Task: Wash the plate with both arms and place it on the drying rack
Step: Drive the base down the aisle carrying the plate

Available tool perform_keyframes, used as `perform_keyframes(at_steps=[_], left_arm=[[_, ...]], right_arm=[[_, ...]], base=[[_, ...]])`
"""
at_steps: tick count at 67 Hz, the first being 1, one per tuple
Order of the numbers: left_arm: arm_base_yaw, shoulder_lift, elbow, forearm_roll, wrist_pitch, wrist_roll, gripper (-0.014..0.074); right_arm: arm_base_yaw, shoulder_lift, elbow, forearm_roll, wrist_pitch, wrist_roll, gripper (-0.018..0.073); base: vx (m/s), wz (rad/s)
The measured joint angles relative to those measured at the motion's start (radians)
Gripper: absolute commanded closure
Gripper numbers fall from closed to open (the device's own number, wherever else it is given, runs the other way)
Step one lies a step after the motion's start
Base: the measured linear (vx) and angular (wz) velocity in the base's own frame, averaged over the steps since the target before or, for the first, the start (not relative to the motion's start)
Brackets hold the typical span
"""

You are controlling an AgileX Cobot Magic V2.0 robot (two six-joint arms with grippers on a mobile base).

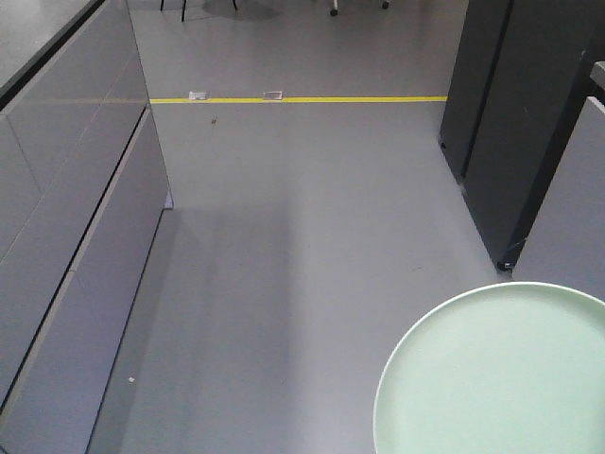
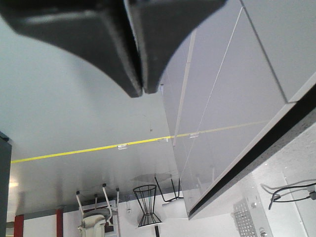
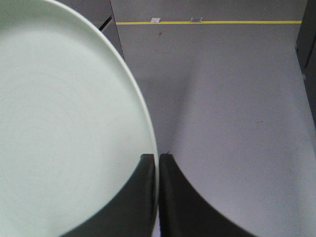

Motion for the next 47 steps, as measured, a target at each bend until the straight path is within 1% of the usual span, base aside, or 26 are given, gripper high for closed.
perform_keyframes(at_steps=[47], left_arm=[[0.0,0.0,0.0,0.0,0.0,0.0,0.0603]], right_arm=[[0.0,0.0,0.0,0.0,0.0,0.0,0.0561]], base=[[0.14,-0.03]])
